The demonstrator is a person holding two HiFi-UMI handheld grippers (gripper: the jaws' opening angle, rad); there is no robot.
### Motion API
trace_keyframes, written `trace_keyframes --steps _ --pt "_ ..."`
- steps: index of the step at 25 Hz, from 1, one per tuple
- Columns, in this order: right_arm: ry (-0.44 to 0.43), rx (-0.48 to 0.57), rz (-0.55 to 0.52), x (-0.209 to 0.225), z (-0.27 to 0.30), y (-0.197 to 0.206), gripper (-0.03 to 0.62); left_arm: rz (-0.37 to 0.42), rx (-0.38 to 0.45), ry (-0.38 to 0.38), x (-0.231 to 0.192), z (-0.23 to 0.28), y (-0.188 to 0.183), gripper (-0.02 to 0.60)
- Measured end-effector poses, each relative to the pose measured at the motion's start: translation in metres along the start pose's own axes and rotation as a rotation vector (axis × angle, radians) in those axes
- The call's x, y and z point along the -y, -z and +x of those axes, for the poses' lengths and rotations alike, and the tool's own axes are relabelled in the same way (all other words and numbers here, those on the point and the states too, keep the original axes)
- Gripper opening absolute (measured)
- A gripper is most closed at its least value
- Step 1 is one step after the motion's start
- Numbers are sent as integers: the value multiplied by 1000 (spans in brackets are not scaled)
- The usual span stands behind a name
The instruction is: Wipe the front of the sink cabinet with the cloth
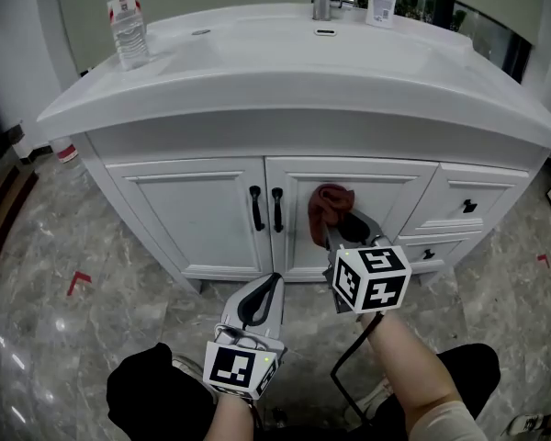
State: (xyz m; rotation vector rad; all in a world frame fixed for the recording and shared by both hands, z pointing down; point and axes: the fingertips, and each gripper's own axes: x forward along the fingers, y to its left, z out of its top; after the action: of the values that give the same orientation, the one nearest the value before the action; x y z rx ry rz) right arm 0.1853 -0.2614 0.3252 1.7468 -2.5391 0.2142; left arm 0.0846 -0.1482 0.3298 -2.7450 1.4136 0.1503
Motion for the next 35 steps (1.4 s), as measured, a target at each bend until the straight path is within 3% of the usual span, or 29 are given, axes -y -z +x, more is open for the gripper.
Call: trace_keyframes --steps 12,22,27,35 --pt "214 9 27 108 -57 -1 89 22 -23 80 40 29 13 0" --pt "289 -5 4 153 -88 -1 89 8 -46 113 64 42 25 0" --pt "240 -1 46 132 -87 9 89 36 -51 104 61 40 26 0" --pt "55 -99 16 41 -28 71 89 34 -86 -24 6 15 39 0"
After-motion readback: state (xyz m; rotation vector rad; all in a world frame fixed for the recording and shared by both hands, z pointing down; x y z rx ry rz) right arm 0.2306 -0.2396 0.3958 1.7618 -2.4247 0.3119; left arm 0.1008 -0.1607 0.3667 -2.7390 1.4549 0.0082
